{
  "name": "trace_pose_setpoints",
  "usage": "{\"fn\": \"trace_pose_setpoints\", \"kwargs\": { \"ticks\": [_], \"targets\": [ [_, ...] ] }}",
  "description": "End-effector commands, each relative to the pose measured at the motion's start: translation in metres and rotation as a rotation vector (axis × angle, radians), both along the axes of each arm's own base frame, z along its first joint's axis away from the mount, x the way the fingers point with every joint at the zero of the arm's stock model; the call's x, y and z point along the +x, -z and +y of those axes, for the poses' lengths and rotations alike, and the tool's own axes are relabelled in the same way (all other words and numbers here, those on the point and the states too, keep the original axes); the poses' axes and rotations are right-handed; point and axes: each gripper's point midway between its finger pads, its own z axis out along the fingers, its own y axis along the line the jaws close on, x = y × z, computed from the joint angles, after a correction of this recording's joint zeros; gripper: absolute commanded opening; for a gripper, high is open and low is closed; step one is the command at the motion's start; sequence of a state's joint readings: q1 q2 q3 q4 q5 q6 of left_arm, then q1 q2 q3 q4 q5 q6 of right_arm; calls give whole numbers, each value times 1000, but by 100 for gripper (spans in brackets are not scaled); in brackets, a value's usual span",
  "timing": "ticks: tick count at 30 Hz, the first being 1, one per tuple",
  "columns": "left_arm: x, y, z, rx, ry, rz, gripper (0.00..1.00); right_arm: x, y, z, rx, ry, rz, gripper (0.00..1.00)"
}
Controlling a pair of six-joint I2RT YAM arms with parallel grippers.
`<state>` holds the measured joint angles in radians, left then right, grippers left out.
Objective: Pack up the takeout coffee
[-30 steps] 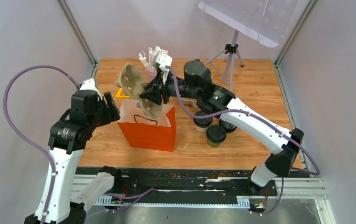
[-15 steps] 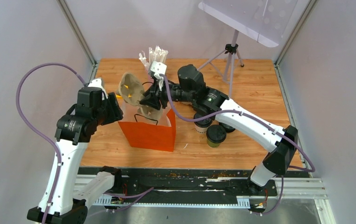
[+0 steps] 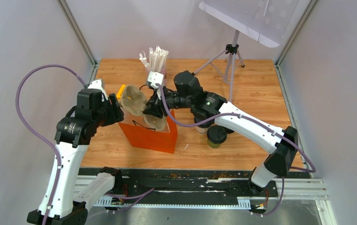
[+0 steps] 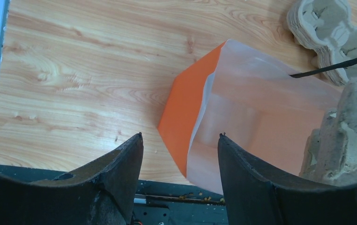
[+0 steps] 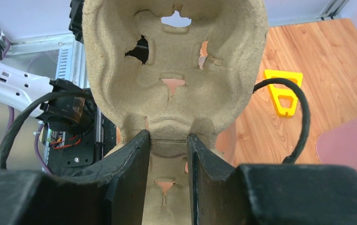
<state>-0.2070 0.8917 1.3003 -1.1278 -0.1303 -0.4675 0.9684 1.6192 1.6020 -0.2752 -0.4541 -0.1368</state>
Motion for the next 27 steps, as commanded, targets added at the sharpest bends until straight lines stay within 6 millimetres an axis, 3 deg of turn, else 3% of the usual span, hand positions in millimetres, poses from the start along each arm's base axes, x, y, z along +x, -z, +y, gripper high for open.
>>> {"fn": "trace_pose_setpoints", "kwargs": {
  "ticks": [1, 7, 14, 22, 27],
  "targets": [
    [4, 0, 0, 9, 15, -26, 67, -9, -21, -13, 7, 4, -46, 28],
    [11, 1, -4, -16, 17, -58, 65, -10, -10, -21, -33, 13, -58, 28],
    [15, -27, 0, -28, -19, -138, 64, -11, -1, -27, -85, 11, -52, 27],
    [26, -16, -31, -112, 120, -126, 62, -12, 4, -32, -117, 10, -54, 27],
    [32, -11, -36, -109, 162, -118, 57, -13, 8, -35, -134, 12, -52, 26]
  ]
}}
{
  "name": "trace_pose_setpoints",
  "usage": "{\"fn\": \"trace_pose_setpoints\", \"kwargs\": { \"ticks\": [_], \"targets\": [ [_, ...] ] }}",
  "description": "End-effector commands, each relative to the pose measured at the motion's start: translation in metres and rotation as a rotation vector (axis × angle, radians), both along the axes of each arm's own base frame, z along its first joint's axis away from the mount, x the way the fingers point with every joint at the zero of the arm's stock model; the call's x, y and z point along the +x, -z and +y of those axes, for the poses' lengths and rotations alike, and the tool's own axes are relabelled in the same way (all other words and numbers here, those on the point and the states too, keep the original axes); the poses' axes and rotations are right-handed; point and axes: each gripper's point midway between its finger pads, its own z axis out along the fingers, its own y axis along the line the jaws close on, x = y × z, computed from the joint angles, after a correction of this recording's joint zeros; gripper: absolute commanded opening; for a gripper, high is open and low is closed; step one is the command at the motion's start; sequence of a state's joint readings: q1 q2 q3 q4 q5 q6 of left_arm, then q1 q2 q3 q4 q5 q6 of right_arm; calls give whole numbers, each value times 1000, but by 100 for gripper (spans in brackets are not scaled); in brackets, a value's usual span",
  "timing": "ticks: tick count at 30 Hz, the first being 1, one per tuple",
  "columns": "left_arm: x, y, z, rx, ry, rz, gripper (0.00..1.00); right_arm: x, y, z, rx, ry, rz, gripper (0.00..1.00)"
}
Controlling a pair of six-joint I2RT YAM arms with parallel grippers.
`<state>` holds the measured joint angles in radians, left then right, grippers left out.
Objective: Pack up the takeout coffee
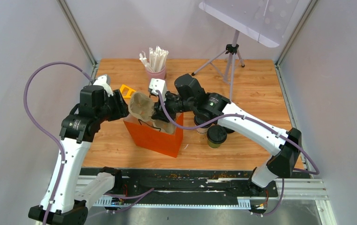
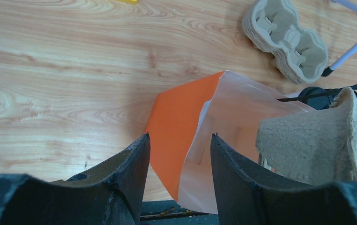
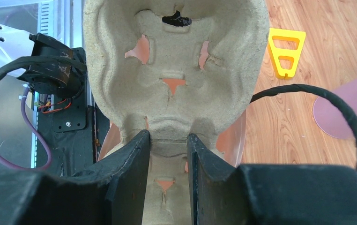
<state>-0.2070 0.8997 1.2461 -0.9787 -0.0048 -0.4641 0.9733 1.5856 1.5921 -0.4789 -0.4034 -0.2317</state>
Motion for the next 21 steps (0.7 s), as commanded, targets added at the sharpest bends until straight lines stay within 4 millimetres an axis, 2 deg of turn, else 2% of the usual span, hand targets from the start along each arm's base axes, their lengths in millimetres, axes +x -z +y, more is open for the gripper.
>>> {"fn": "trace_pose_setpoints", "kwargs": {
  "ticks": [1, 4, 5, 8, 13, 21],
  "targets": [
    [10, -6, -11, -20, 72, -48, 57, -6, -23, -7, 34, -6, -46, 26],
    [9, 1, -13, -19, 87, -30, 56, -7, -23, -8, 32, -3, -44, 26],
    [8, 2, -14, -22, 94, -31, 52, -7, -22, -9, 28, -3, -41, 26],
    [8, 4, -19, -39, 117, -30, 27, -5, -17, -11, 8, 9, -38, 26],
    [6, 2, -24, -57, 142, -26, 2, 1, -5, -20, -66, 54, -33, 26],
    [1, -5, -32, -86, 185, -53, 0, 7, 24, -27, -219, 89, -11, 25]
  ]
}}
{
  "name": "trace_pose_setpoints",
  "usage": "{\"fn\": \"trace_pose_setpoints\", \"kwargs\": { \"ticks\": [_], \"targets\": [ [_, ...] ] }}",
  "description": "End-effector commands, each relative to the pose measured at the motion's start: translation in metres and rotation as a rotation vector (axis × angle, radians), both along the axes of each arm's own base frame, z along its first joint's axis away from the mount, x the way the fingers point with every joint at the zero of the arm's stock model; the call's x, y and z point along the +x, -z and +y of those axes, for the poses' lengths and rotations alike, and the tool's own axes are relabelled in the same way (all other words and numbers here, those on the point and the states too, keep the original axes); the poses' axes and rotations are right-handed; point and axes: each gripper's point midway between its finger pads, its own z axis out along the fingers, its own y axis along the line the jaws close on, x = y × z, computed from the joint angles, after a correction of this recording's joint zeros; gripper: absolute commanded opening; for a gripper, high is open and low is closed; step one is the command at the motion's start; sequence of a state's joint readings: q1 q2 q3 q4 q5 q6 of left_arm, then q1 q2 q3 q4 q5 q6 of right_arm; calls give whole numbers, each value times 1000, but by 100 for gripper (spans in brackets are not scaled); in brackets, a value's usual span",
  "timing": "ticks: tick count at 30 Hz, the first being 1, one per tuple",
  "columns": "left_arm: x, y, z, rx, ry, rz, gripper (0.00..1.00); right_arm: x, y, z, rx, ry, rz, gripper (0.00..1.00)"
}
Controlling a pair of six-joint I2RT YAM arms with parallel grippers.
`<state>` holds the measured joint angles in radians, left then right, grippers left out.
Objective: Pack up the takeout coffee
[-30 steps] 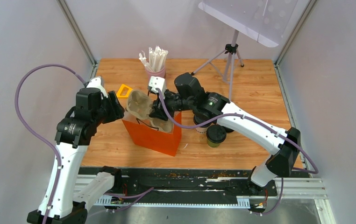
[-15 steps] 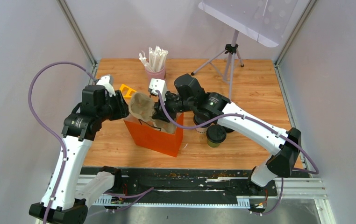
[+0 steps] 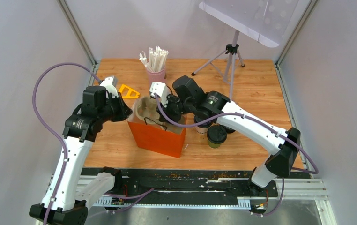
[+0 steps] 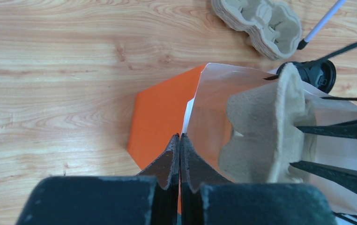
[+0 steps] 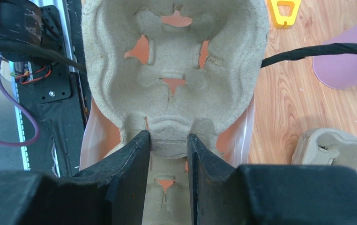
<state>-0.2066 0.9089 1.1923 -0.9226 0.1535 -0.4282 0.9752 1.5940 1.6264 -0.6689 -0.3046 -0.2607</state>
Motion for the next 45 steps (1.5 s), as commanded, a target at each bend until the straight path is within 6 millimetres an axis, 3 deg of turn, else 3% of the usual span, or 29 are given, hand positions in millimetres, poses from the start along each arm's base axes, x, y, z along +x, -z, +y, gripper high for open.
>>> {"fn": "trace_pose_setpoints", "kwargs": {
  "ticks": [1, 10, 25, 41, 45],
  "targets": [
    [1, -14, -7, -35, 43, -67, 0, 5, 1, -1, -73, 14, -37, 25],
    [-6, -14, -16, -83, 73, -56, 0, 13, 34, -4, -206, 59, -51, 24],
    [-21, -5, -23, -119, 116, -14, 0, -6, 86, -5, -361, 5, -18, 26],
    [-28, -1, -15, -91, 80, 29, 0, -1, 130, -11, -507, 55, -4, 31],
    [-29, 2, -7, -43, 58, 56, 0, 4, 118, -9, -506, 79, -34, 40]
  ]
}}
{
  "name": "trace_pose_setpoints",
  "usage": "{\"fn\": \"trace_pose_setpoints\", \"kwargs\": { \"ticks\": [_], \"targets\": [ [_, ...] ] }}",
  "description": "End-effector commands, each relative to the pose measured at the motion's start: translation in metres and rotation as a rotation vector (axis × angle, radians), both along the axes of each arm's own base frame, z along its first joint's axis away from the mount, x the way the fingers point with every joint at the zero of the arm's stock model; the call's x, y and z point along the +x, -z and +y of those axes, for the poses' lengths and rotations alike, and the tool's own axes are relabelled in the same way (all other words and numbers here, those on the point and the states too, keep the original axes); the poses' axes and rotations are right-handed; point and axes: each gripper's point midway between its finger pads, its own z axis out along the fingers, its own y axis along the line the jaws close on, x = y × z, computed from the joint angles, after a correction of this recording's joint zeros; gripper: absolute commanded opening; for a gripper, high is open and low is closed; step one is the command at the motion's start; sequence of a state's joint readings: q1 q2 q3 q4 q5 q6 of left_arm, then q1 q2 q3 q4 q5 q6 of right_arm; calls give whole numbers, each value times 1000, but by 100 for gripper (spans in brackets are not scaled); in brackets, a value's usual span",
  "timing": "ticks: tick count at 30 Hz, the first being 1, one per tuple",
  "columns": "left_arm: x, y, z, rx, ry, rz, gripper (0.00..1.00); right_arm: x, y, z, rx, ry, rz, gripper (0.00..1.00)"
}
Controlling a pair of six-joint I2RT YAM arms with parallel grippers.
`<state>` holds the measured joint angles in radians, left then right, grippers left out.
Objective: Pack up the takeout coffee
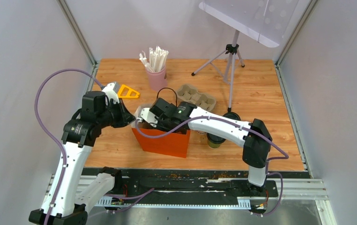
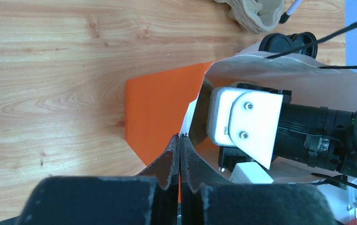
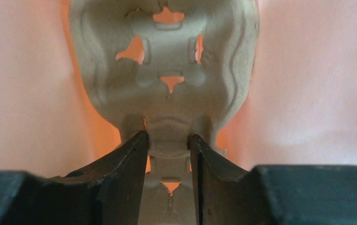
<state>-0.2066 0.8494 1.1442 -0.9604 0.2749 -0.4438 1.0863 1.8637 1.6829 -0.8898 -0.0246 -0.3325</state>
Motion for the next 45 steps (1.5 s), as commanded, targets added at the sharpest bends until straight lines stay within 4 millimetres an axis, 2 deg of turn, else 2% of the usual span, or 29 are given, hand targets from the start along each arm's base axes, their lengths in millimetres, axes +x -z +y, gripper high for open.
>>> {"fn": "trace_pose_setpoints", "kwargs": {
  "ticks": [1, 8, 15, 25, 26, 29, 32, 36, 40, 44, 45],
  "targets": [
    [-2, -7, 10, 39, -31, 4, 0, 7, -16, 0, -10, 37, -43, 42],
    [-2, -9, 12, 42, -42, -13, 0, 5, -40, 6, 37, 37, -41, 48],
    [-2, -9, 13, 42, -53, -13, 0, -3, -77, 10, 125, 24, -29, 49],
    [5, -14, 17, 79, -54, -34, 0, -4, -148, 11, 295, 14, -91, 49],
    [6, -17, 16, 70, -52, -41, 5, -5, -157, 12, 318, 13, -95, 49],
    [8, -29, 13, 42, -57, -64, 30, -6, -181, 11, 375, 15, -112, 50],
    [7, -40, 10, 13, -63, -77, 46, -9, -199, 7, 417, 26, -118, 50],
    [3, -54, 14, 14, -86, -80, 59, -16, -232, -1, 518, 60, -119, 53],
    [1, -62, 26, 84, -107, -76, 73, -26, -265, -14, 621, 96, -108, 59],
    [-3, -67, 31, 115, -106, -78, 78, -14, -279, -41, 658, 259, -164, 66],
    [-4, -64, 32, 120, -106, -72, 84, -9, -280, -50, 658, 309, -189, 67]
  ]
}}
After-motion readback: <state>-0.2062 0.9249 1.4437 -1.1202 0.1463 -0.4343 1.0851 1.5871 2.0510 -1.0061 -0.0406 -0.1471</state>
